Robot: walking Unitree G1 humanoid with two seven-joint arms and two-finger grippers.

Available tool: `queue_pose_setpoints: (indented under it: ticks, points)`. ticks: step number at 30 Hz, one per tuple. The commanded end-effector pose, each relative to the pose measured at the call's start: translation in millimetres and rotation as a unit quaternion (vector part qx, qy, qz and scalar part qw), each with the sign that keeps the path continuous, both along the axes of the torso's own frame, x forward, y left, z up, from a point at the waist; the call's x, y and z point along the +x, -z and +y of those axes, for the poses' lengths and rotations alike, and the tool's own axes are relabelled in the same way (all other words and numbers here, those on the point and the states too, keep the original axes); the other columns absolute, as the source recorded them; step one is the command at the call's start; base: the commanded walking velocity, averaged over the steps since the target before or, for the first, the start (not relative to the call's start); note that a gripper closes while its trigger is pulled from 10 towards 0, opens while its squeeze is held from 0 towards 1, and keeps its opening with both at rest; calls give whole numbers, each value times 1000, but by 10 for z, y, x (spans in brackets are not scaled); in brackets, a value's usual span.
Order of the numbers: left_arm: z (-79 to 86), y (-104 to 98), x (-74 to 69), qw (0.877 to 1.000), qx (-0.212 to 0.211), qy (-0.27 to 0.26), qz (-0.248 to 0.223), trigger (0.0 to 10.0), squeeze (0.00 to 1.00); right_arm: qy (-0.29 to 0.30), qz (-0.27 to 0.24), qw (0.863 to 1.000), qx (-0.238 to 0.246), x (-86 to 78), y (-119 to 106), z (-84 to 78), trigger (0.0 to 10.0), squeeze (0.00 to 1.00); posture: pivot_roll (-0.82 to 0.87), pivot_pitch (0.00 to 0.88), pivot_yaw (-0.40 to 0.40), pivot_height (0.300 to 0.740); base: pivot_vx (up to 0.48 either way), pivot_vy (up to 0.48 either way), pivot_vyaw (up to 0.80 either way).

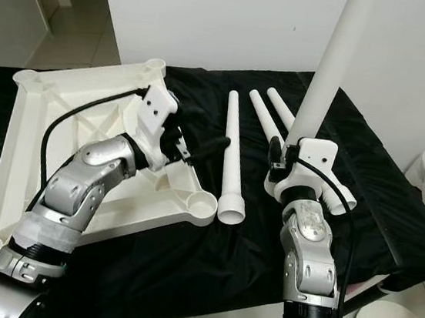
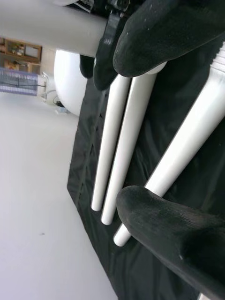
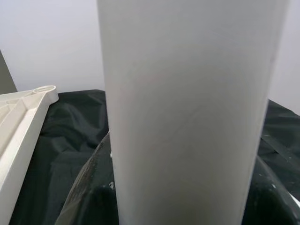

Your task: Building children table

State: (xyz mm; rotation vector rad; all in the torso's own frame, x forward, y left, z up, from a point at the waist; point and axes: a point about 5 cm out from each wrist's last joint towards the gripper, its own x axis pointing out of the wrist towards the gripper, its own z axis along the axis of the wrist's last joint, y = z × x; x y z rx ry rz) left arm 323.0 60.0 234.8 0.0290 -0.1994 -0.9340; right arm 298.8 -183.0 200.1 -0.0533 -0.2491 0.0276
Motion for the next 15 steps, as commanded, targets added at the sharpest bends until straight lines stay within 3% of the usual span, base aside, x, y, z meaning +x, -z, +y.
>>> queue_pose_setpoints:
  ticks: [1, 9, 15]
  points:
    - [163, -27, 153, 983, -38, -179, 22, 10000, 0, -10, -12, 1000, -10, -11, -36, 21, 10000, 0, -70, 4, 135, 740, 0, 0, 0]
    - [235, -44, 180, 979, -47, -197, 25, 10000, 0, 2, -24, 999, -30, 75, -120, -52, 10000, 0, -77, 3, 147, 740, 0, 0, 0]
    - [297, 78, 218, 972, -57, -222, 46, 10000, 0, 9, -21, 1000, -11, 122, -90, -5, 10000, 0, -63, 21, 66, 740, 0, 0, 0]
